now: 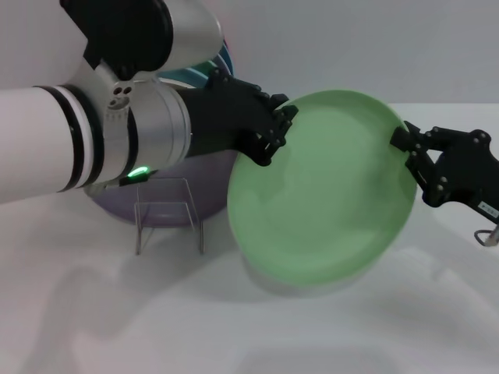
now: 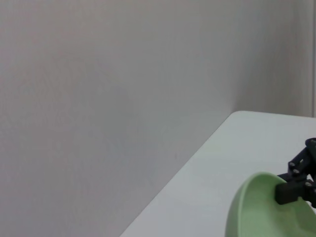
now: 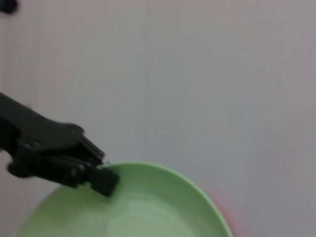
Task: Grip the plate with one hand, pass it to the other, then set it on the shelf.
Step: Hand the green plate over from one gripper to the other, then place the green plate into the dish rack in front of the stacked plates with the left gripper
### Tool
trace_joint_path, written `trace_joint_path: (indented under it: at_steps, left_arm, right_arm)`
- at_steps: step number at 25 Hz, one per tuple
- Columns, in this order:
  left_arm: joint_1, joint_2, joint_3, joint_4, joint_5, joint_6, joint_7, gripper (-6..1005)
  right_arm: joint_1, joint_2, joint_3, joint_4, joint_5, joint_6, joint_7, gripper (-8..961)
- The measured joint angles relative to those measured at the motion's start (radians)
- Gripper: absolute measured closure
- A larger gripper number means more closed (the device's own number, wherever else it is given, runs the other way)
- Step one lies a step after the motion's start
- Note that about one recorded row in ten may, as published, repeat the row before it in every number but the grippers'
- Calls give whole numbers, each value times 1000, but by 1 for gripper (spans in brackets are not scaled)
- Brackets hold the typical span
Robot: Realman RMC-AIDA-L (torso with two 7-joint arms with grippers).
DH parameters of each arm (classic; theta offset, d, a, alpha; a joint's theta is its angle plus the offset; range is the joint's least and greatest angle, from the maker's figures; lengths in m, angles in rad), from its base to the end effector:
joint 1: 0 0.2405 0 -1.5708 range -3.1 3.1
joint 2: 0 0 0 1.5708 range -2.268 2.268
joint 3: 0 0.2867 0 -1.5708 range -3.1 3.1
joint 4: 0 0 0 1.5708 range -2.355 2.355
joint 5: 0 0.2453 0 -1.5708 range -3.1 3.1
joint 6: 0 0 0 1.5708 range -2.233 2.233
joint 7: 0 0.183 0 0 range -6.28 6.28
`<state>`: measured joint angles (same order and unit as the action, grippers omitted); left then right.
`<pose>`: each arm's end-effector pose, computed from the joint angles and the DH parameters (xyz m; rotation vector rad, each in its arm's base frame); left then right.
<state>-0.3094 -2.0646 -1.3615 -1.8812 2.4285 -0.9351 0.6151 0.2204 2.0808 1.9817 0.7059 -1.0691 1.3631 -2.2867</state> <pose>-0.0570 0.3782 -0.0453 -2.4794 -0.2022 -0.2909 0.2952 0.3645 -0.0161 -2.1731 0.2311 0.9846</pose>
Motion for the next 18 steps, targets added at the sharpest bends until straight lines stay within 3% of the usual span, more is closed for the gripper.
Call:
trace_joint_path:
  at_steps: [8, 12, 16, 18]
  left_arm:
    - [15, 0, 6, -39, 1, 34, 5, 929]
    - [38, 0, 16, -59, -10, 77, 30, 943]
    - [86, 2, 50, -86, -13, 163, 87, 943]
    - [143, 4, 88, -105, -22, 273, 157, 944]
  right_arm:
    - [-57, 7, 65, -81, 139, 185, -7, 834]
    - [-76, 10, 150, -127, 171, 258, 23, 781]
    - [-85, 11, 272, -164, 175, 292, 81, 628]
    - [-86, 12, 338, -191, 184, 303, 102, 552]
